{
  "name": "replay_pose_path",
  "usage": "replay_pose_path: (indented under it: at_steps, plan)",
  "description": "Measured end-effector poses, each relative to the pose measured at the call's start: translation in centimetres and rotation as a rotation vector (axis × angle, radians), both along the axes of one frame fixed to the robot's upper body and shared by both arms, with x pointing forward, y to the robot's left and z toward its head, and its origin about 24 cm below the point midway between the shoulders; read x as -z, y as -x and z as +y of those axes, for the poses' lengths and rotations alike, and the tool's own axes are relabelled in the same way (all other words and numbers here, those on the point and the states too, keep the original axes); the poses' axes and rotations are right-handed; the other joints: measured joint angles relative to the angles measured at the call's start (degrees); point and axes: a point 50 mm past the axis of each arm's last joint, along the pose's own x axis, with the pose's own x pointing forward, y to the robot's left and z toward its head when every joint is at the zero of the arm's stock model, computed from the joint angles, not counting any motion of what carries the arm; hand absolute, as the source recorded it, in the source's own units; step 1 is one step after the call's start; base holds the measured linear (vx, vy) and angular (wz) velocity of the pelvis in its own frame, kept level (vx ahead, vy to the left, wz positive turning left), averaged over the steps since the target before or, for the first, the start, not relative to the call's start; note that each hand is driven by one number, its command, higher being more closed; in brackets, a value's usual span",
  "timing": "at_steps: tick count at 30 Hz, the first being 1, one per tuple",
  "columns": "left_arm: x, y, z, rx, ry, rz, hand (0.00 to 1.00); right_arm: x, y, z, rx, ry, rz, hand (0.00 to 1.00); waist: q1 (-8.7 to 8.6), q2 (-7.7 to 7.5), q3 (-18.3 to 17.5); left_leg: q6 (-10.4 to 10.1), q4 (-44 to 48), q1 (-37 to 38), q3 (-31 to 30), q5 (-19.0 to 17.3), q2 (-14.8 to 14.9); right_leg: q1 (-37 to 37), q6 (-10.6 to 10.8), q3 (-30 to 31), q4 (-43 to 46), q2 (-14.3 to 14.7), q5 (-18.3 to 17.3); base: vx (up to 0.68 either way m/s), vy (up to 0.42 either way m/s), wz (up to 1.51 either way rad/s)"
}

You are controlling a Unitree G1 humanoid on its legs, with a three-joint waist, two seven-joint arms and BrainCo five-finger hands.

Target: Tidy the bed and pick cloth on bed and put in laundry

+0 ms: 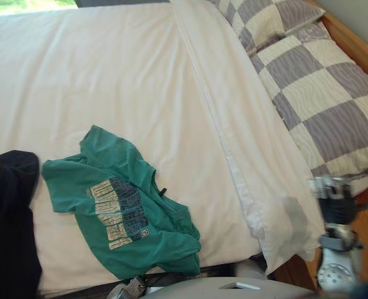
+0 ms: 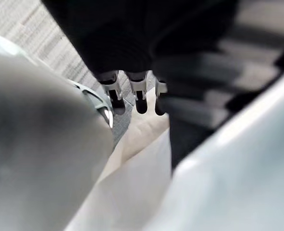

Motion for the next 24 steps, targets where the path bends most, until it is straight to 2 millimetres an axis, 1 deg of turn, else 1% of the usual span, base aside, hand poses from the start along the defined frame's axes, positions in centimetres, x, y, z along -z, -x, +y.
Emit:
replay_pose_path:
  at_steps: [1, 2, 3, 4, 5, 6, 7, 8, 11, 12, 13, 16, 17, 18, 19, 20, 21, 22, 24]
  plan:
    - [0.0, -0.1, -0.2, 0.015, 0.000, -0.002, 0.00, 2.0, -0.2, 1.4, -0.026, -0.048, 0.113, 1.00, 0.70, 0.17, -0.6, 0.0, -0.8, 0.0, -0.6, 0.7, -0.3, 0.1, 0.0, -0.2, 0.0, -0.2, 0.0, -0.06, -0.022, 0.28]
    - [0.0, -0.2, -0.4, 0.027, 0.003, -0.005, 0.00, 3.7, -0.2, 2.2, -0.035, -0.084, 0.220, 1.00, 0.93, 0.40, -0.8, -0.1, -1.8, 0.2, -1.4, 1.6, -0.6, 0.4, 0.0, -1.4, -0.1, -0.5, 0.0, -0.07, -0.023, 0.31]
    - [0.0, -0.3, -0.5, 0.032, 0.003, -0.007, 0.00, 4.4, -0.1, 2.5, -0.033, -0.099, 0.262, 1.00, 1.04, 0.50, -0.9, -0.2, -2.3, 0.2, -1.6, 2.0, -0.8, 0.4, 0.0, -1.7, -0.2, -0.6, 0.0, -0.08, -0.027, 0.31]
    - [0.0, -0.4, -0.6, 0.041, 0.001, -0.014, 0.00, 6.0, -0.1, 3.1, -0.018, -0.140, 0.353, 1.00, 1.18, 0.79, -0.8, -0.2, -3.3, 0.0, -2.0, 2.9, -1.0, 0.1, 0.0, -1.9, -0.1, -0.7, 0.0, -0.10, -0.029, 0.17]
    - [-0.1, -0.5, -0.7, 0.045, 0.002, -0.019, 0.00, 7.1, 0.0, 3.5, -0.011, -0.164, 0.419, 1.00, 1.41, 1.09, -0.7, -0.3, -3.8, -0.5, -2.1, 3.6, -1.0, -0.7, 0.0, -2.2, 0.2, -0.8, 0.0, -0.10, -0.038, 0.12]
    - [-0.1, -0.6, -0.8, 0.042, 0.006, -0.023, 0.00, 7.5, 0.0, 3.6, -0.011, -0.175, 0.442, 1.00, 1.60, 1.40, -0.4, -0.4, -4.2, -0.8, -2.2, 4.0, -1.1, -1.0, 0.0, -2.4, 0.3, -0.8, 0.0, -0.11, -0.052, 0.10]
    - [-0.1, -0.9, -1.0, 0.041, 0.014, -0.032, 0.00, 8.3, 0.3, 3.9, -0.012, -0.194, 0.488, 1.00, 2.00, 1.90, -0.1, -0.4, -4.4, -1.4, -2.6, 4.5, -1.1, -1.8, -0.3, -2.8, 1.0, -1.0, -0.2, -0.09, -0.057, 0.12]
    - [-0.1, -1.3, -1.3, 0.048, 0.021, -0.043, 0.00, 9.0, 0.7, 4.1, -0.023, -0.202, 0.523, 1.00, 2.18, 2.06, 0.6, -0.5, -4.7, -1.9, -2.8, 5.0, -1.3, -2.6, -0.7, -3.0, 2.1, -1.3, -0.7, -0.10, -0.059, 0.13]
    - [-0.2, -1.8, -1.4, 0.059, 0.026, -0.058, 0.00, 9.6, 1.0, 4.8, -0.090, -0.183, 0.548, 1.00, 2.49, 2.21, 1.5, -0.6, -5.3, -2.4, -3.6, 5.9, -1.6, -3.9, -1.0, -3.2, 4.5, -2.0, -1.9, -0.07, -0.062, 0.18]
    - [-0.2, -1.9, -1.4, 0.061, 0.032, -0.066, 0.00, 9.8, 1.1, 5.4, -0.147, -0.169, 0.545, 1.00, 2.53, 2.07, 1.7, -0.6, -5.3, -2.8, -4.0, 6.2, -1.7, -4.6, -1.2, -3.5, 5.6, -2.3, -2.5, -0.02, -0.062, 0.15]
    - [-0.2, -1.9, -1.4, 0.062, 0.032, -0.068, 0.00, 9.9, 1.2, 5.6, -0.174, -0.169, 0.544, 1.00, 2.54, 2.01, 1.8, -0.7, -5.3, -2.9, -4.3, 6.3, -1.7, -4.7, -1.3, -3.7, 6.1, -2.4, -2.7, -0.01, -0.075, 0.16]
    - [-0.2, -1.9, -1.4, 0.059, 0.033, -0.072, 0.00, 10.2, 1.8, 6.5, -0.331, -0.178, 0.532, 1.00, 2.65, 1.91, 1.9, -0.8, -5.3, -2.9, -4.6, 6.4, -1.7, -4.8, -1.6, -4.0, 6.9, -2.6, -3.3, 0.00, -0.028, 0.06]
    - [-0.2, -2.0, -1.3, 0.053, 0.027, -0.079, 0.00, 10.5, 2.3, 6.8, -0.405, -0.177, 0.533, 1.00, 2.63, 1.78, 2.0, -0.8, -5.3, -2.8, -4.6, 6.4, -1.7, -4.8, -1.6, -4.0, 7.0, -2.6, -3.4, 0.00, 0.000, 0.00]
    - [-0.2, -1.9, -1.3, 0.051, 0.026, -0.080, 0.00, 10.6, 2.6, 7.0, -0.434, -0.176, 0.536, 1.00, 2.62, 1.70, 2.1, -0.8, -5.4, -2.8, -4.6, 6.4, -1.7, -4.8, -1.6, -4.0, 7.0, -2.6, -3.4, 0.03, -0.003, 0.00]
    - [-0.2, -1.9, -1.2, 0.039, 0.027, -0.081, 0.00, 11.1, 3.7, 7.3, -0.494, -0.193, 0.549, 1.00, 2.65, 1.46, 2.4, -0.8, -5.5, -2.5, -4.6, 6.4, -1.6, -4.6, -1.5, -4.1, 7.0, -2.6, -3.5, 0.04, 0.003, -0.02]
    - [-0.1, -1.9, -1.2, 0.035, 0.027, -0.083, 0.00, 11.3, 4.6, 7.3, -0.527, -0.209, 0.553, 1.00, 2.74, 1.26, 2.6, -0.8, -5.8, -2.2, -4.4, 6.4, -1.7, -4.4, -1.5, -4.0, 6.9, -2.5, -3.5, 0.04, 0.008, -0.02]
    - [-0.2, -2.0, -1.1, 0.035, 0.024, -0.089, 0.00, 11.2, 4.7, 7.2, -0.540, -0.215, 0.542, 1.00, 2.66, 1.14, 2.7, -0.8, -5.8, -2.1, -4.4, 6.4, -1.7, -4.3, -1.5, -4.0, 6.8, -2.5, -3.5, 0.05, 0.015, -0.03]
    - [-0.1, -2.0, -0.9, 0.022, 0.022, -0.090, 0.00, 11.2, 5.0, 6.6, -0.552, -0.244, 0.525, 1.00, 2.55, 0.69, 3.0, -0.9, -6.0, -1.2, -4.4, 6.4, -1.7, -3.7, -1.5, -4.0, 6.4, -2.4, -3.4, 0.07, 0.025, -0.02]
    - [0.0, -1.7, -0.6, -0.003, 0.015, -0.085, 0.00, 11.2, 5.4, 6.0, -0.544, -0.293, 0.497, 1.00, 2.49, 0.13, 3.3, -1.3, -6.1, 0.0, -4.3, 6.2, -1.4, -2.2, -1.4, -4.1, 5.7, -2.0, -3.4, 0.07, 0.023, -0.04]
